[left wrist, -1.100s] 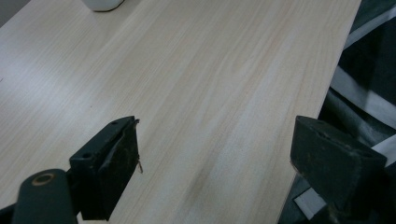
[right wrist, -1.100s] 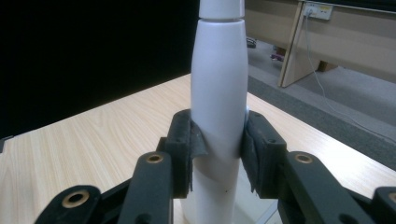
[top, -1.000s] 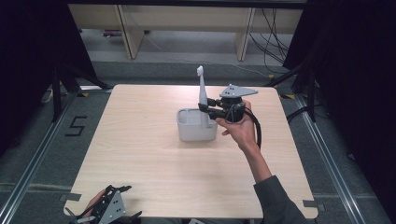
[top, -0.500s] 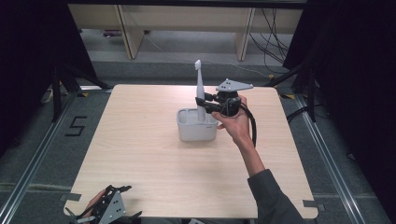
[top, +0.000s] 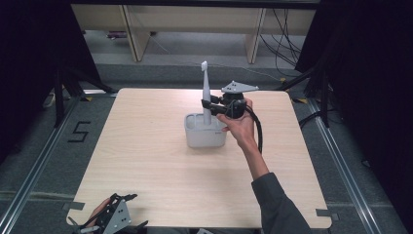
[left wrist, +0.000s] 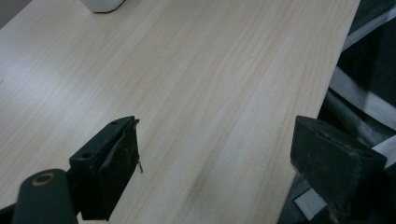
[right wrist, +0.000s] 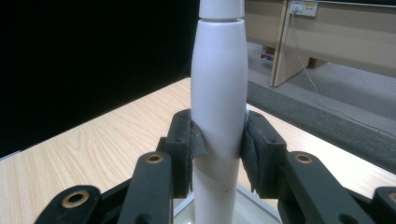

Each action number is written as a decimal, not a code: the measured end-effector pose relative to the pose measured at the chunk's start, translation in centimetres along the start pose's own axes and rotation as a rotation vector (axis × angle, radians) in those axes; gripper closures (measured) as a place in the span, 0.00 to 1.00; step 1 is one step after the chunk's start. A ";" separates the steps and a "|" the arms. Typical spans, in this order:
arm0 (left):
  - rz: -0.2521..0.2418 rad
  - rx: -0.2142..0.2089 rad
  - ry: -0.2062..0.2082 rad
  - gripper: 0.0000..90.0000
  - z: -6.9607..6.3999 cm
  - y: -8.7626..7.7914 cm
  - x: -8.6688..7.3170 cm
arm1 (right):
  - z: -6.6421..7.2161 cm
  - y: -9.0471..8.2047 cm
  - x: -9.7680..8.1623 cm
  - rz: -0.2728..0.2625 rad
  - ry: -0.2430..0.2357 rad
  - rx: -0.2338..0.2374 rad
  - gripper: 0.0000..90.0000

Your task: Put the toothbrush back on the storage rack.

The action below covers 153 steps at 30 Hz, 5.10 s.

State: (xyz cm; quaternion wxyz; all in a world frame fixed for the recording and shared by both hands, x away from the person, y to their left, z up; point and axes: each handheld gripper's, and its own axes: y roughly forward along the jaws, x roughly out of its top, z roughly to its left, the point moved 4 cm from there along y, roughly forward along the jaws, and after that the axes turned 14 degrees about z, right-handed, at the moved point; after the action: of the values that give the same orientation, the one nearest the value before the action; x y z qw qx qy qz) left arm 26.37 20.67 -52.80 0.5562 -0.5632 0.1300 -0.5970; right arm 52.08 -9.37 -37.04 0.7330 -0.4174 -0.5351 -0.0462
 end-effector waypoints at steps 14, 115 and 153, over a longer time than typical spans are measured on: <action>-0.013 -0.011 -0.008 0.17 -0.1 0.0 0.0 | -0.1 1.7 -0.3 0.004 -0.002 0.004 0.74; 0.003 -0.009 0.008 0.17 -0.1 0.0 0.0 | -0.9 7.3 -5.1 0.151 0.071 -0.039 0.71; -0.024 -0.018 -0.012 0.17 -0.2 0.0 0.1 | -1.2 4.4 -4.3 0.116 0.096 -0.051 0.46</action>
State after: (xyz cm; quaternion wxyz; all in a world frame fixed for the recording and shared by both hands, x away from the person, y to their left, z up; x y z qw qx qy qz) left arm 26.21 20.48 -52.79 0.5448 -0.5731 0.1253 -0.5993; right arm 53.40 -8.91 -43.17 0.7486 -0.4633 -0.4729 -0.0374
